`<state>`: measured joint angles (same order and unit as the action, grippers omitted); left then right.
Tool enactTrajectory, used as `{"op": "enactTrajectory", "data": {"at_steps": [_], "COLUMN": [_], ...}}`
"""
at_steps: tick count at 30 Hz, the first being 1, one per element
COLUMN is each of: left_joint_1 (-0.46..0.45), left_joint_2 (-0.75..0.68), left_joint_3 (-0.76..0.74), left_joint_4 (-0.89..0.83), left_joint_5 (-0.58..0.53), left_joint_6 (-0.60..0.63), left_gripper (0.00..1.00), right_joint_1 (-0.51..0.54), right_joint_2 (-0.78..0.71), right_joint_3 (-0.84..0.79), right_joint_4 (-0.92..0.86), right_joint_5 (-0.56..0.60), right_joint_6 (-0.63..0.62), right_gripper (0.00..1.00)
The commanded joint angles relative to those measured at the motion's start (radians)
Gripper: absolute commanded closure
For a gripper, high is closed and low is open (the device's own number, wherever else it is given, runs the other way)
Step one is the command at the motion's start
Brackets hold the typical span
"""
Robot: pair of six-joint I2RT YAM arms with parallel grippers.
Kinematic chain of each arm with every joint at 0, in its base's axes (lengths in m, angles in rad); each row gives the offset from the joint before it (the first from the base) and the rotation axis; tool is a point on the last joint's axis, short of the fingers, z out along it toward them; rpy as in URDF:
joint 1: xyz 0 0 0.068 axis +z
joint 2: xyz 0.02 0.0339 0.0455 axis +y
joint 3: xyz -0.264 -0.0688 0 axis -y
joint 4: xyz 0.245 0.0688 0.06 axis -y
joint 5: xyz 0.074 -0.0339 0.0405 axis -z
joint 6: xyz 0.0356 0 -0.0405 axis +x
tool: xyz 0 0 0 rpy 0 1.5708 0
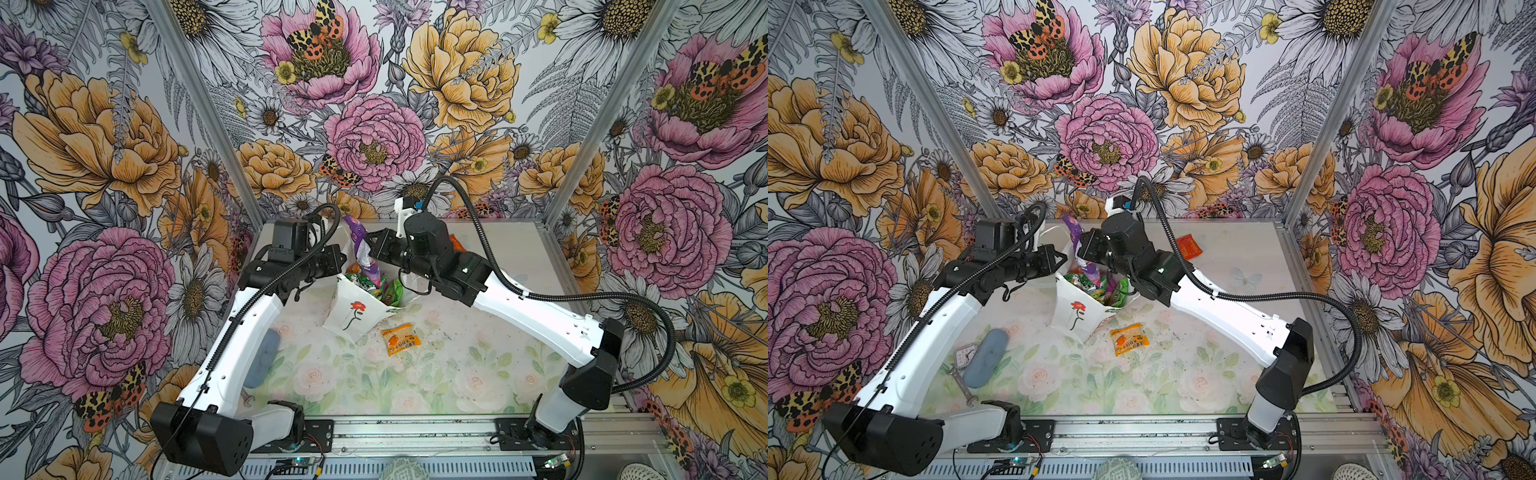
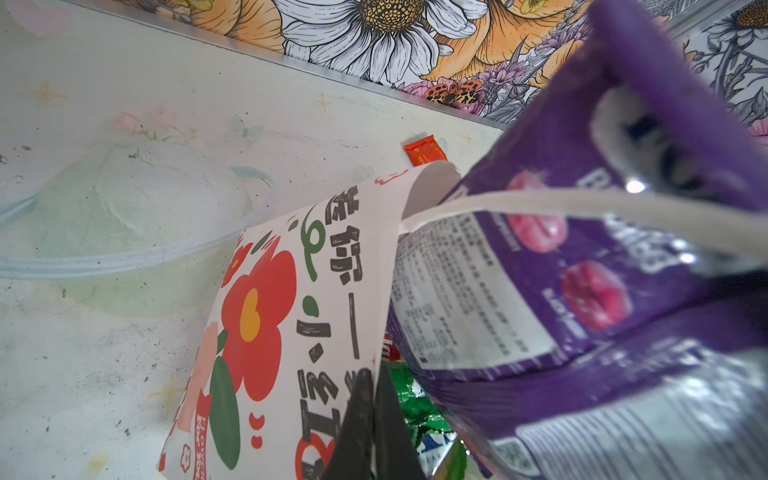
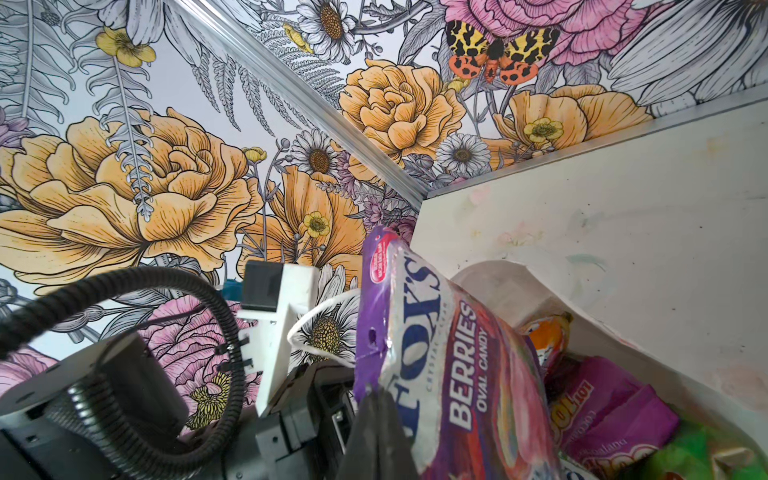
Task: Place the snacks into the paper bag
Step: 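Carry the purple bag over the paper bag and lower it inside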
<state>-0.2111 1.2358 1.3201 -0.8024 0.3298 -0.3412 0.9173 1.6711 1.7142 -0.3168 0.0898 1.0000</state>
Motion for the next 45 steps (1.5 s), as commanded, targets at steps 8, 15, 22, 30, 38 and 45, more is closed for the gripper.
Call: {"op": "enactTrajectory", "data": {"at_steps": [8,15,22,30,38,45], "left_joint_1": [0.010,0.013,0.029,0.041,0.039,0.032], "left_joint_2": [-0.040,-0.041,-0.035,-0.027,-0.038,-0.042], "left_joint_3": [0.015,0.014,0.009,0.008,0.010,0.010], "left_joint_4": [0.114,0.114,0.113,0.114,0.114,0.115], "left_joint_5": [0.017,0.015,-0.003,0.005,0.003,-0.002], "left_joint_6": [-0.007,-0.009,-0.022,-0.035,-0.031,-0.026], "left_gripper": [0.98,0.98,0.98,0.98,0.98,0.98], "right_joint_1": [0.035,0.068,0.115,0.108,0.096,0.100], "right_joint_2": [0.027,0.006,-0.029,-0.126,-0.042,0.084], "right_joint_3": [-0.076,-0.149,-0.309,-0.390,-0.274,-0.168], "right_joint_4": [0.213,0.314,0.396,0.268,0.147,0.074], "right_joint_5": [0.177,0.251,0.329,0.413,0.240,0.115], "right_joint_6": [0.162,0.265,0.370,0.309,0.222,0.224], "right_gripper": [1.00,1.00,1.00,1.00,1.00,1.00]}}
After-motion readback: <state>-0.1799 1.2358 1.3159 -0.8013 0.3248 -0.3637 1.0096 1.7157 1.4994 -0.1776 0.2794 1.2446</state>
